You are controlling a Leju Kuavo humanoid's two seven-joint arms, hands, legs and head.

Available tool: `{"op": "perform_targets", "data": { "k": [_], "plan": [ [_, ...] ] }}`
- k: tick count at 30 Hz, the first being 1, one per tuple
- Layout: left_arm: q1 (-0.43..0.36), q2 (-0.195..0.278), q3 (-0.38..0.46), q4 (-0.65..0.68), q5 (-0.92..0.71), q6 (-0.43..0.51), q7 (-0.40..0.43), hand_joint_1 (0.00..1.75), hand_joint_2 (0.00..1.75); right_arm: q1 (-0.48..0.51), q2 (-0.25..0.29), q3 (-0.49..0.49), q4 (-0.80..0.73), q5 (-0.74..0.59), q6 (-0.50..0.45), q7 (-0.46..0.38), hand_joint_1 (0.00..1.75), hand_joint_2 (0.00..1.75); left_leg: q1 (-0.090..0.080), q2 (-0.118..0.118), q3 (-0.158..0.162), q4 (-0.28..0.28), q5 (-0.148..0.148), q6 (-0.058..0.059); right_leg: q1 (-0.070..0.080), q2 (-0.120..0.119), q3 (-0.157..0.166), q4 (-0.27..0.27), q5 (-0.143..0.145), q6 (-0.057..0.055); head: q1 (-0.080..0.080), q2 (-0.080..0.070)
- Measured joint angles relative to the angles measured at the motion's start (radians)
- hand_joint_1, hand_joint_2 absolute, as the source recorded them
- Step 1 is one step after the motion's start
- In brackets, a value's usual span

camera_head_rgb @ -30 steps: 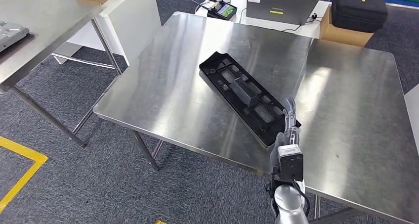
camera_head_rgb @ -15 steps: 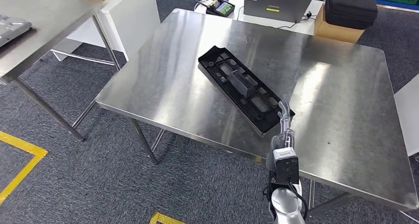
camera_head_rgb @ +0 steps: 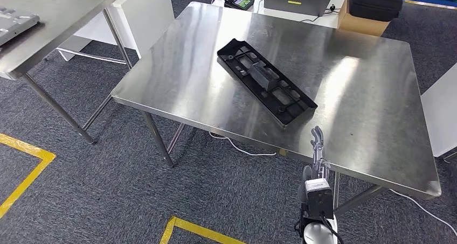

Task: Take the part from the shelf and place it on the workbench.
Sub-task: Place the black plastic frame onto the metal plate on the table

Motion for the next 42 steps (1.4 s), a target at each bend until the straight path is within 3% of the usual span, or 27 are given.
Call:
{"op": "perform_targets", "data": {
  "k": [2,5,6,7,9,11,13,14,16,17,19,21,22,23,25,26,28,29,31,32,33,36,37,38,39,40,42],
  "plan": [
    [0.001,0.0,0.0,0.0,-0.001,0.0,0.0,0.0,0.0,0.006,0.0,-0.001,-0.003,-0.001,0.0,0.0,0.0,0.0,0.005,-0.005,-0.01,0.018,-0.022,-0.012,-0.009,-0.003,-0.012,-0.003,0.014,-0.016,-0.001,0.0],
    [0.003,0.0,-0.001,0.0,-0.004,-0.001,0.0,0.0,0.0,0.009,0.001,-0.003,-0.009,-0.002,0.0,0.0,0.0,0.0,0.017,-0.012,-0.05,0.156,-0.163,-0.032,-0.014,-0.007,-0.039,-0.003,0.045,-0.038,-0.006,0.0],
    [0.003,-0.001,-0.001,0.0,-0.005,-0.002,0.0,0.0,0.0,0.011,0.001,-0.004,-0.011,-0.003,0.0,0.0,0.0,0.0,0.023,-0.013,-0.064,0.221,-0.201,-0.039,-0.012,-0.007,-0.051,-0.003,0.056,-0.039,-0.007,0.0],
    [0.003,-0.001,-0.001,0.0,-0.006,-0.004,-0.001,0.0,0.0,0.014,0.001,-0.006,-0.012,-0.003,0.0,0.0,0.0,0.0,0.029,-0.013,-0.069,0.271,-0.216,-0.044,-0.011,-0.007,-0.063,-0.001,0.067,-0.037,-0.007,0.0],
    [0.003,-0.001,-0.001,0.0,-0.009,-0.008,-0.003,0.0,0.0,0.021,0.0,-0.011,-0.011,-0.005,0.0,0.001,0.0,0.0,0.04,-0.012,-0.037,0.28,-0.179,-0.052,-0.012,-0.007,-0.088,0.003,0.085,-0.029,-0.007,0.0],
    [0.002,-0.002,-0.003,0.0,-0.016,-0.012,-0.007,0.0,0.0,0.024,-0.002,-0.016,-0.009,-0.006,0.0,0.005,0.0,0.0,0.05,-0.014,0.056,0.16,-0.133,-0.058,-0.012,-0.007,-0.11,0.012,0.098,-0.018,-0.007,0.0],
    [0.002,-0.003,-0.007,0.0,-0.023,-0.016,-0.01,0.0,0.0,0.024,-0.004,-0.02,-0.001,-0.004,0.0,0.016,0.0,0.0,0.051,-0.021,0.136,0.039,-0.133,-0.057,-0.01,-0.007,-0.124,0.023,0.108,-0.004,-0.007,0.0],
    [0.002,-0.004,-0.01,0.0,-0.025,-0.018,-0.01,0.0,0.0,0.023,-0.004,-0.022,0.009,-0.003,0.003,0.025,0.0,0.0,0.048,-0.024,0.152,0.009,-0.142,-0.054,-0.009,-0.007,-0.13,0.026,0.115,0.004,-0.007,0.0],
    [0.002,-0.004,-0.016,0.0,-0.029,-0.021,-0.011,0.0,0.0,0.018,-0.004,-0.024,0.064,0.001,0.008,0.048,0.0,0.0,0.042,-0.022,0.139,-0.001,-0.135,-0.034,-0.01,-0.008,-0.139,0.027,0.127,0.021,-0.005,0.0],
    [0.002,-0.004,-0.017,0.0,-0.031,-0.021,-0.012,0.0,0.0,0.012,-0.004,-0.025,0.111,0.001,0.009,0.056,0.0,0.0,0.039,-0.02,0.127,-0.003,-0.125,-0.021,-0.011,-0.007,-0.149,0.036,0.119,0.023,-0.004,0.0],
    [0.001,-0.004,-0.019,0.0,-0.033,-0.022,-0.015,0.0,0.0,-0.01,-0.003,-0.031,0.24,-0.01,0.001,0.06,0.0,0.0,0.034,-0.012,0.099,-0.007,-0.101,0.005,-0.012,-0.006,-0.182,0.1,0.053,0.011,0.001,0.0],
    [0.001,-0.004,-0.019,0.0,-0.035,-0.022,-0.019,0.0,0.0,-0.053,0.001,-0.043,0.41,-0.031,-0.023,0.051,0.0,0.0,0.026,-0.007,0.067,-0.007,-0.075,0.016,-0.012,-0.005,-0.221,0.226,-0.034,-0.003,0.006,0.0],
    [0.001,-0.004,-0.019,0.0,-0.035,-0.022,-0.02,0.0,0.0,-0.076,0.003,-0.051,0.498,-0.04,-0.037,0.043,0.0,0.0,0.022,-0.006,0.05,-0.006,-0.062,0.018,-0.012,-0.005,-0.23,0.285,-0.054,-0.002,0.007,0.0],
    [0.001,-0.004,-0.019,0.0,-0.036,-0.022,-0.021,0.0,0.0,-0.097,0.005,-0.06,0.582,-0.048,-0.047,0.032,0.0,0.0,0.019,-0.005,0.032,-0.005,-0.048,0.019,-0.012,-0.005,-0.226,0.322,-0.052,0.005,0.008,0.0],
    [0.002,-0.004,-0.019,0.0,-0.037,-0.023,-0.021,0.0,0.0,-0.13,0.007,-0.073,0.712,-0.056,-0.06,0.029,0.0,0.0,0.015,-0.005,-0.001,-0.004,-0.021,0.017,-0.009,-0.004,-0.168,0.294,-0.005,0.02,0.009,0.0],
    [0.002,-0.004,-0.019,0.0,-0.038,-0.025,-0.021,0.0,0.0,-0.148,0.007,-0.078,0.766,-0.058,-0.064,0.048,0.0,0.0,0.014,-0.005,-0.014,-0.003,-0.008,0.014,-0.007,-0.004,-0.114,0.23,0.01,0.021,0.01,0.0],
    [0.001,-0.005,-0.019,0.0,-0.044,-0.03,-0.022,0.0,0.0,-0.185,0.007,-0.094,0.867,-0.068,-0.073,0.129,0.0,0.0,0.009,-0.004,-0.03,-0.001,0.017,0.006,0.0,-0.004,0.001,0.065,-0.005,0.011,0.01,0.0],
    [0.001,-0.005,-0.019,0.0,-0.048,-0.034,-0.022,0.0,0.0,-0.2,0.006,-0.106,0.919,-0.077,-0.078,0.178,0.0,0.0,0.008,-0.003,-0.033,0.0,0.028,0.002,0.003,-0.003,0.033,0.011,-0.019,0.006,0.009,0.0],
    [0.002,-0.004,-0.02,0.0,-0.056,-0.041,-0.025,0.0,0.0,-0.212,0.002,-0.135,1.018,-0.101,-0.091,0.28,0.0,0.0,0.009,-0.004,-0.036,-0.002,0.046,-0.006,0.003,-0.005,0.04,-0.021,-0.022,-0.004,0.006,0.0],
    [0.003,-0.004,-0.02,0.0,-0.061,-0.043,-0.026,0.0,0.0,-0.21,0.0,-0.15,1.061,-0.11,-0.098,0.331,0.0,0.0,0.011,-0.007,-0.041,0.003,0.041,-0.011,0.0,-0.008,0.035,-0.02,-0.014,-0.01,0.006,0.0],
    [0.004,-0.003,-0.02,0.0,-0.065,-0.046,-0.028,0.0,0.0,-0.205,-0.003,-0.164,1.099,-0.118,-0.103,0.388,0.0,0.0,0.014,-0.01,-0.049,0.022,0.013,-0.017,-0.003,-0.011,0.027,-0.021,-0.004,-0.021,0.005,0.0],
    [0.006,-0.002,-0.025,0.0,-0.083,-0.054,-0.029,0.0,0.0,-0.174,-0.012,-0.201,1.186,-0.145,-0.103,0.557,0.0,0.0,0.023,-0.014,-0.089,0.186,-0.147,-0.035,-0.004,-0.019,-0.012,-0.02,0.032,-0.042,0.001,0.0],
    [0.005,-0.003,-0.027,0.0,-0.087,-0.055,-0.029,0.0,0.0,-0.159,-0.015,-0.213,1.207,-0.154,-0.099,0.592,0.0,0.0,0.026,-0.014,-0.098,0.251,-0.177,-0.039,-0.003,-0.021,-0.026,-0.019,0.044,-0.043,0.0,0.0],
    [0.006,-0.003,-0.028,0.0,-0.089,-0.056,-0.029,0.0,0.0,-0.143,-0.018,-0.224,1.224,-0.162,-0.094,0.611,0.0,0.0,0.031,-0.014,-0.097,0.296,-0.181,-0.043,-0.002,-0.023,-0.041,-0.016,0.056,-0.042,0.0,0.0],
    [0.006,-0.002,-0.03,0.0,-0.091,-0.057,-0.029,0.0,0.0,-0.13,-0.02,-0.235,1.239,-0.166,-0.092,0.621,0.0,0.0,0.035,-0.013,-0.082,0.311,-0.162,-0.046,-0.001,-0.024,-0.057,-0.013,0.067,-0.039,0.0,0.0],
    [0.006,-0.002,-0.031,0.0,-0.091,-0.057,-0.029,0.0,0.0,-0.121,-0.023,-0.243,1.251,-0.168,-0.091,0.629,0.0,0.0,0.04,-0.013,-0.049,0.288,-0.133,-0.048,-0.002,-0.024,-0.074,-0.008,0.078,-0.035,0.0,0.0],
    [0.004,-0.002,-0.036,0.0,-0.092,-0.059,-0.029,0.0,0.0,-0.115,-0.026,-0.255,1.27,-0.166,-0.094,0.664,0.0,0.0,0.046,-0.015,0.063,0.158,-0.107,-0.05,-0.002,-0.018,-0.105,0.008,0.095,-0.026,-0.001,0.0]
  ]
}}
